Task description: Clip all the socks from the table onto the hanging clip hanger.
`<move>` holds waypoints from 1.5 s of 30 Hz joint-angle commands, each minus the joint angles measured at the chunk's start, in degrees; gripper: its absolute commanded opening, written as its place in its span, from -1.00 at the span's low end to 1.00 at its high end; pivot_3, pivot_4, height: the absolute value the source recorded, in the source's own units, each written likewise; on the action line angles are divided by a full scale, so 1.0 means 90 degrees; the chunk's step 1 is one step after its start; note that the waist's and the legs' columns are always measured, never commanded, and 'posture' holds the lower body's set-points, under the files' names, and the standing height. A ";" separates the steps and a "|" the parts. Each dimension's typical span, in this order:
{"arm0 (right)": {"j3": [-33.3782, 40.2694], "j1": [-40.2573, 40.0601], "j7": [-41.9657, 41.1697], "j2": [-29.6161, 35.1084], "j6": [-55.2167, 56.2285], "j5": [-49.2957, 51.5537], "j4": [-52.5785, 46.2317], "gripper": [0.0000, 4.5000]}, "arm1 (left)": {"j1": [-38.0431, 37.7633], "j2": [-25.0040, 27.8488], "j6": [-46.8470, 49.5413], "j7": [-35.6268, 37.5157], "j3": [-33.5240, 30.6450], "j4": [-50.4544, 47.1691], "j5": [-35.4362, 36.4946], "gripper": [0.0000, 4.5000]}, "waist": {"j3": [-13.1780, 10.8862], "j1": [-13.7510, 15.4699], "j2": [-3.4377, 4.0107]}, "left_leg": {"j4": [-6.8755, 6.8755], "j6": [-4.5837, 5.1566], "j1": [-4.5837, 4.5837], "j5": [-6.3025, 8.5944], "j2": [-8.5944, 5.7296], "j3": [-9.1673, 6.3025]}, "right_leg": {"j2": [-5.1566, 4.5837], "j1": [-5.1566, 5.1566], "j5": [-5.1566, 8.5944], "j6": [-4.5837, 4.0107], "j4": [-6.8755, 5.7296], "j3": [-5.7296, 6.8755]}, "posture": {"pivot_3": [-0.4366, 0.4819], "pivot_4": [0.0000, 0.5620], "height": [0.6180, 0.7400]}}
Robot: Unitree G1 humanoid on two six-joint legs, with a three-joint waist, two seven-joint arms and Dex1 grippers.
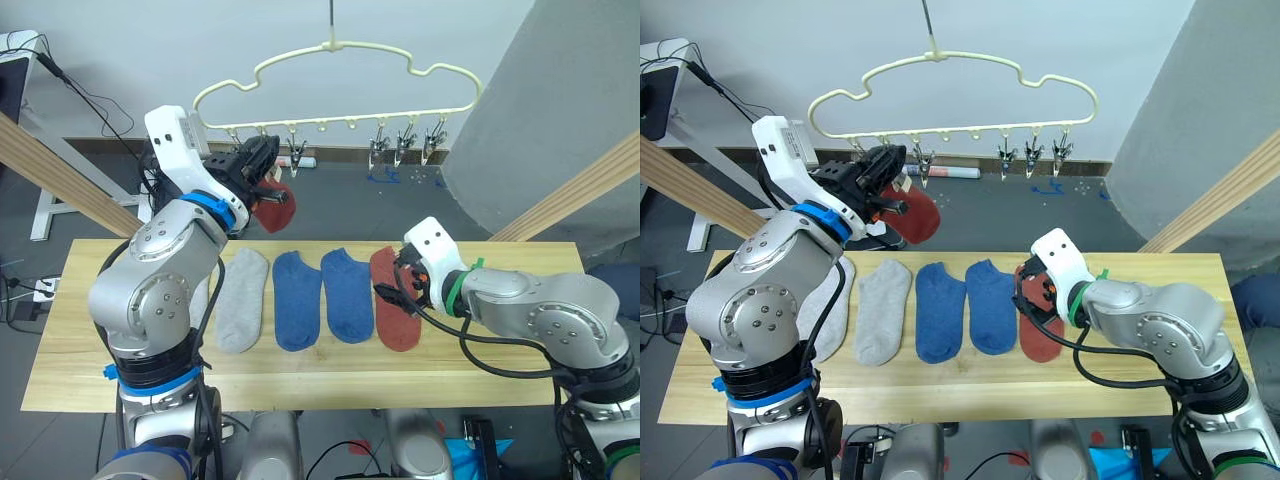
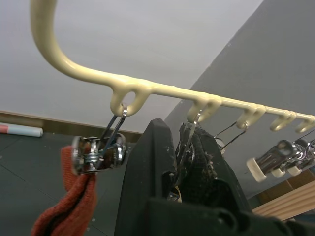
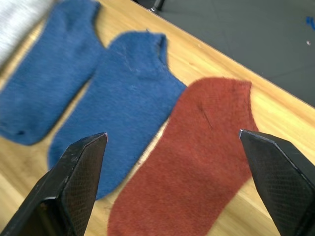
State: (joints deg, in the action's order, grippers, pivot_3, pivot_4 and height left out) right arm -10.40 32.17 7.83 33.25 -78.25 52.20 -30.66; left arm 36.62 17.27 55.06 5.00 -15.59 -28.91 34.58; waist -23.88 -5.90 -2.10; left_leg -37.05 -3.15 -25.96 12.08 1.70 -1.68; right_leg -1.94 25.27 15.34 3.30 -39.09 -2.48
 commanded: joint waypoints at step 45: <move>-0.0982 -0.0466 -0.1825 -0.0977 0.0433 -0.3946 0.0758 0.99 | 0.0343 0.0380 0.0481 -0.0324 0.0090 -0.0475 0.0320 -0.90 | -0.0088 0.0064 0.0001 | 0.0010 0.0000 0.0001 0.0001 0.0000 0.0002 | 0.0002 0.0005 0.0001 0.0001 0.0007 -0.0002 | -0.42 0.77 1.00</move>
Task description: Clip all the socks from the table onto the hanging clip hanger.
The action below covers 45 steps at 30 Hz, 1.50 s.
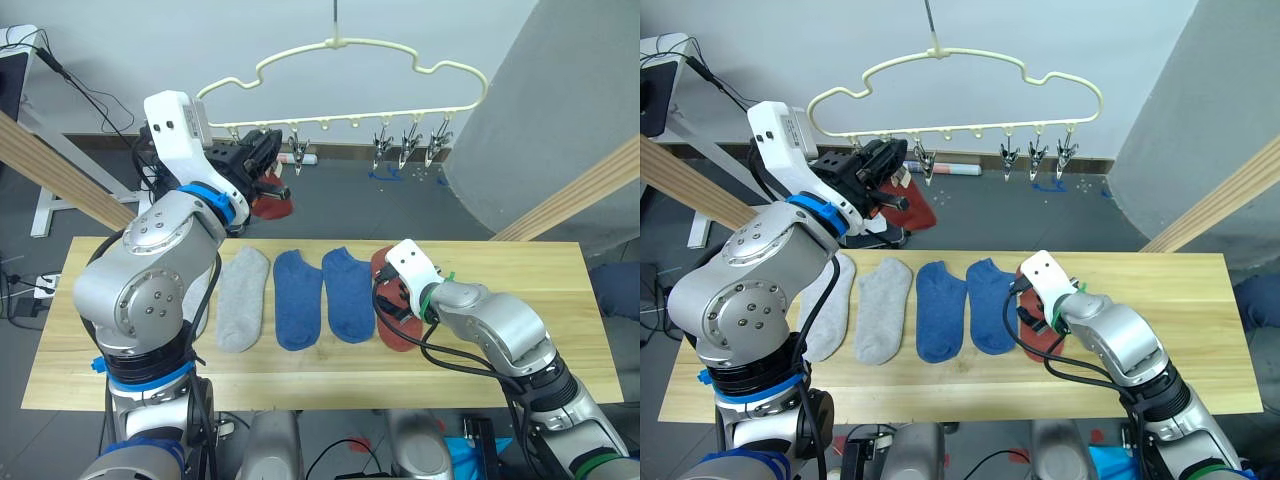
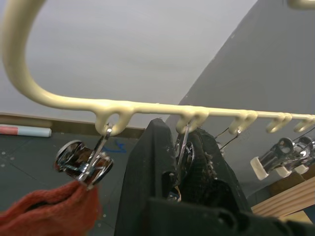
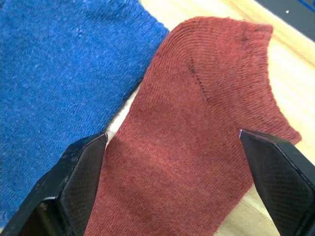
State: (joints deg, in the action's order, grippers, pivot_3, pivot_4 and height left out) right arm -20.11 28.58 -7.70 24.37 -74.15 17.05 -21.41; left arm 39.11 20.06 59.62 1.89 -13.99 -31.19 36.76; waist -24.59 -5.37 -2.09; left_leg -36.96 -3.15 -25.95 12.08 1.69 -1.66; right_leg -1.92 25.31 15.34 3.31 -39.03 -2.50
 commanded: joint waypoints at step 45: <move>0.0608 0.0085 -0.0526 -0.0107 -0.0593 -0.0396 -0.0636 -0.99 | 0.0079 0.0004 -0.0131 0.0065 -0.0161 -0.0089 0.0132 -0.90 | -0.0022 0.0033 -0.0001 | 0.0002 -0.0001 0.0000 0.0000 0.0000 0.0002 | -0.0001 0.0001 0.0000 0.0001 0.0003 -0.0001 | -0.45 0.66 1.00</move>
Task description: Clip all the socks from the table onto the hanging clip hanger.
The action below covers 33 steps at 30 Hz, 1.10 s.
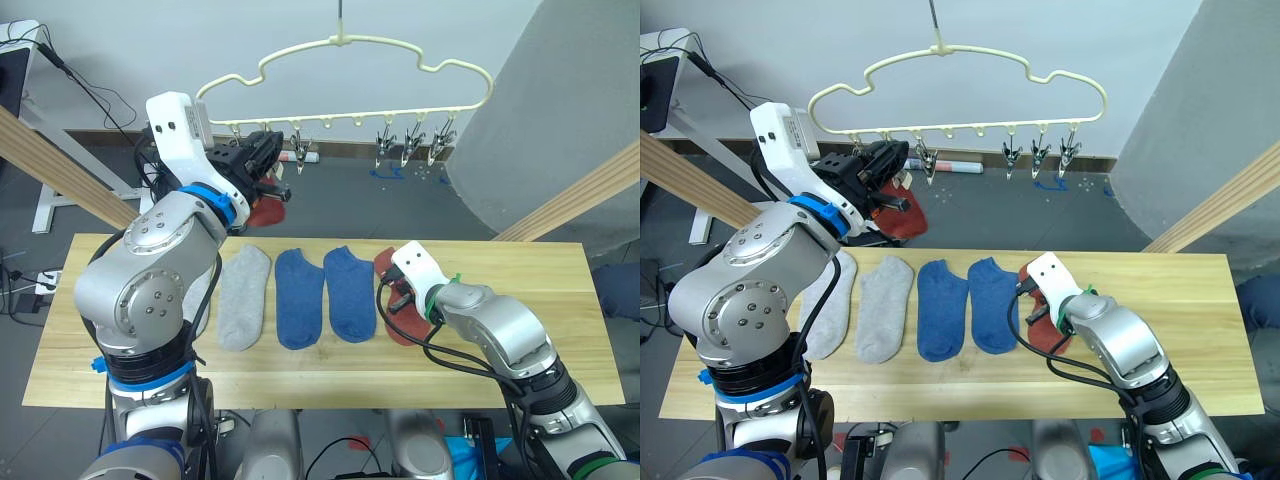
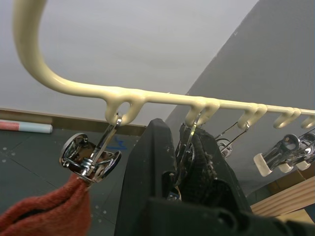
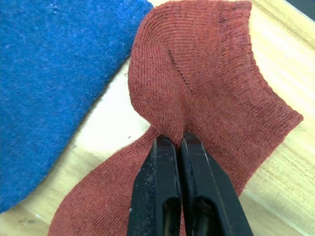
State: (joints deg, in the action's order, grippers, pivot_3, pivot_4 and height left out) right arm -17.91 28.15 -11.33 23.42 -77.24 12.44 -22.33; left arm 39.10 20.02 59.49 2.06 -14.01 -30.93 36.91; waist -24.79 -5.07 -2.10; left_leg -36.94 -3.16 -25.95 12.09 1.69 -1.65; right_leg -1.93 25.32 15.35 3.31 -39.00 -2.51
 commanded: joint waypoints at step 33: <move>0.1961 0.1436 0.0541 -0.3478 -0.0117 0.0658 -0.1067 -0.99 | 0.0785 0.0297 0.0488 -0.0133 -0.0774 0.0709 0.0905 -0.90 | -0.0001 -0.0051 0.0002 | 0.0009 0.0000 -0.0004 0.0000 0.0003 0.0000 | 0.0001 0.0013 -0.0001 -0.0001 -0.0002 0.0002 | -0.40 0.64 1.00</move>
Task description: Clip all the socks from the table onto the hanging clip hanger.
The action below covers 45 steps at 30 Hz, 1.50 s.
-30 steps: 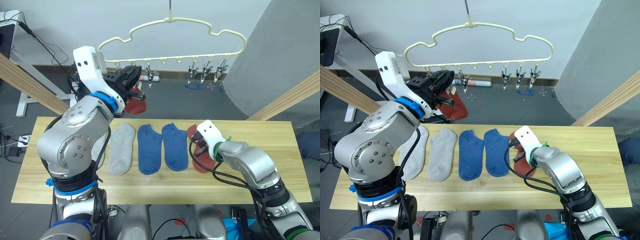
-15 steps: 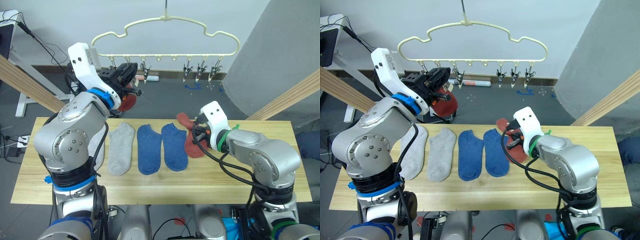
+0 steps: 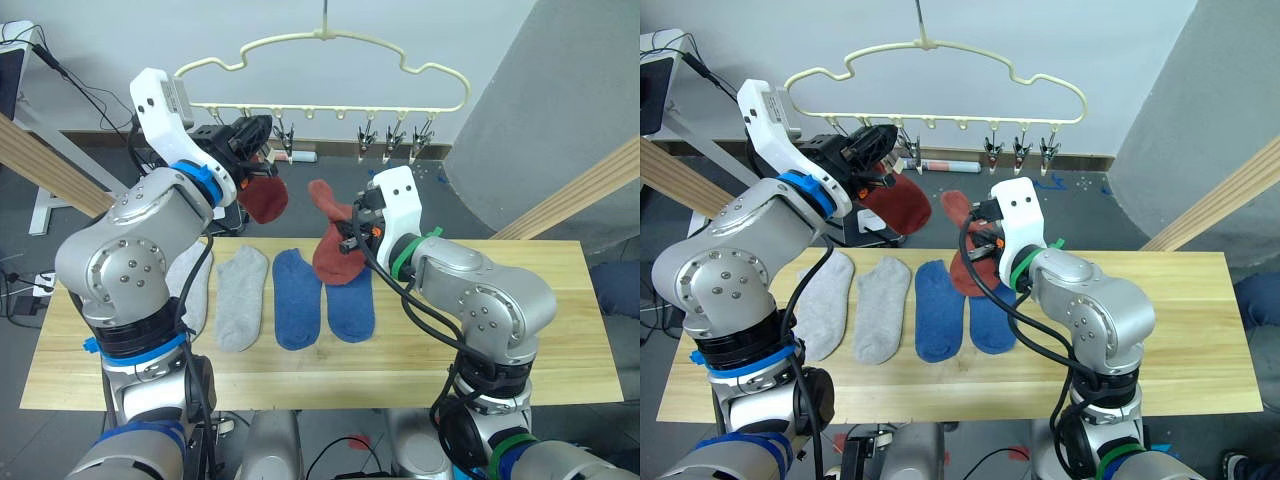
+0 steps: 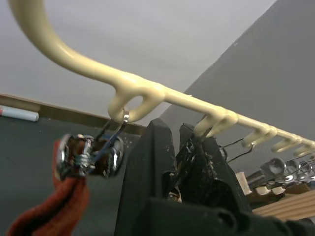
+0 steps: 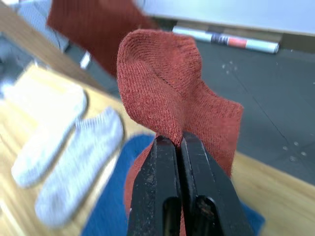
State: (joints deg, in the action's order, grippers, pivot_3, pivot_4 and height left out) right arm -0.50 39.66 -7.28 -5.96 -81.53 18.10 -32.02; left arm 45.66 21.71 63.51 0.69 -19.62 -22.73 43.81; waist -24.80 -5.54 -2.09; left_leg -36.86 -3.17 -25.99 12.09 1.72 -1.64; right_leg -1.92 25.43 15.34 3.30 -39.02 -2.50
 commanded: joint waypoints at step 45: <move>-0.0422 0.1317 0.0624 -0.0838 0.1900 0.1125 0.1688 -0.99 | -0.0016 0.0127 -0.0309 0.0093 0.0209 -0.0166 -0.0117 -0.90 | 0.0000 0.0062 0.0000 | 0.0003 -0.0002 -0.0002 0.0000 0.0001 0.0004 | -0.0005 0.0005 -0.0001 -0.0001 0.0001 -0.0001 | -0.34 0.58 1.00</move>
State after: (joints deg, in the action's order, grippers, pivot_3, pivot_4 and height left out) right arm -4.36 48.86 -2.05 -7.68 -65.38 26.54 -14.88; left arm 45.77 22.47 61.92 0.87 -17.83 -22.14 42.80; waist -24.80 -4.99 -2.09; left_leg -36.83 -3.18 -26.01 12.09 1.73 -1.61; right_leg -1.96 25.48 15.33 3.29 -39.02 -2.50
